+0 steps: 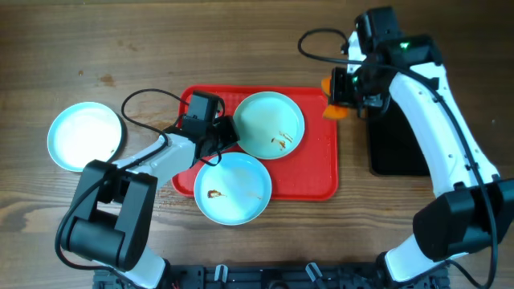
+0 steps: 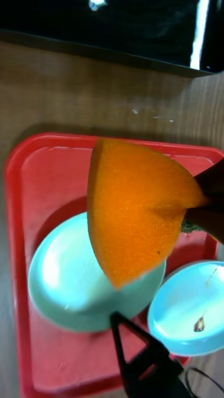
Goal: Clean dirty plates on tray and stack at the side
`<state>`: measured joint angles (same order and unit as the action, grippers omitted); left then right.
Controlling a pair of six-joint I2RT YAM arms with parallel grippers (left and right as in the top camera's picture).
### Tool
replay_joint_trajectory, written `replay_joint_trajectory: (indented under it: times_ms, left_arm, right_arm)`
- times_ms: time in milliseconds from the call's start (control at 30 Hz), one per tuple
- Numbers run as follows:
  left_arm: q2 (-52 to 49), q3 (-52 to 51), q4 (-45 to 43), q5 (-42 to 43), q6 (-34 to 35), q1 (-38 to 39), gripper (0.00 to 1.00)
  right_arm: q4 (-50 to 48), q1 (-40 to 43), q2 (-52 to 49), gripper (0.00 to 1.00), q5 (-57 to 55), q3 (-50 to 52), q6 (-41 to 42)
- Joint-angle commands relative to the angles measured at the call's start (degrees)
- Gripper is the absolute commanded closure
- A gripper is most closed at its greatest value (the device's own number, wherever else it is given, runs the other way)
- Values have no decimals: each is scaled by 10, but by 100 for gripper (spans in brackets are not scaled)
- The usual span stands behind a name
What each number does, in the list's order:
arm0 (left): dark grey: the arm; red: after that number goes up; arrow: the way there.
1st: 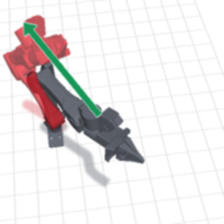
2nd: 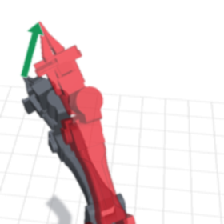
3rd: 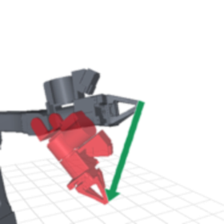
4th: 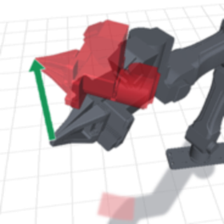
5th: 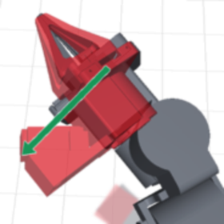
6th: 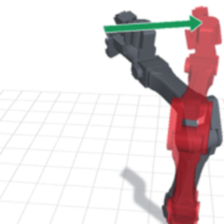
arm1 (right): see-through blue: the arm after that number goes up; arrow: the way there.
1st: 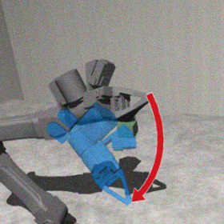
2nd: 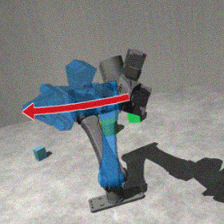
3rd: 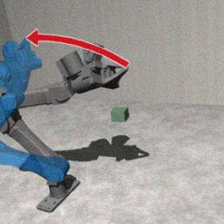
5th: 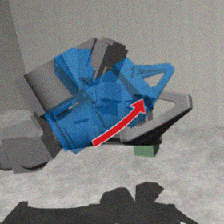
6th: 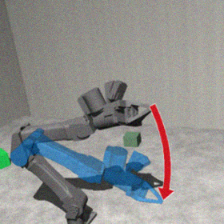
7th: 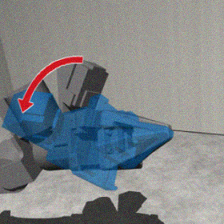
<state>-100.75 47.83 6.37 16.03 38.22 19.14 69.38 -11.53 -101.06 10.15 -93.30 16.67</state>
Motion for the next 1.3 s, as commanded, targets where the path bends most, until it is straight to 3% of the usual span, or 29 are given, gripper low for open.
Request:
replay_joint_trajectory:
  times_ms: [0, 67, 133, 233, 533, 733, 1000, 1267]
  left_arm:
    - [-8, -6, -2, 22, -26, 2, 96]
    - [-8, -6, 0, 31, -36, 3, 96]
    - [-8, -6, -4, 39, -49, 6, 96]
    - [-8, -6, -10, 39, -48, 10, 96]
    - [-8, -6, -10, 40, -43, 11, 96]
    - [-8, -6, -8, 48, -43, 10, 96]
    - [-8, -6, 0, 52, -41, 10, 96]
    - [-8, -6, 9, 56, -41, 10, 96]
  right_arm:
    - [-5, 5, -8, 96, -79, 22, 80]
    - [-9, 21, -8, 96, -57, 23, 80]
    - [-30, 24, -8, 96, 47, 23, -12]
    - [-40, 3, -8, 96, 126, 28, -51]
    - [-200, -95, -11, 96, 183, 175, 1]
    - [-359, -96, -60, 96, 346, 253, -10]
    - [-424, -96, -134, 96, 365, 256, 29]
    - [-451, -96, -139, 95, 321, 275, 53]
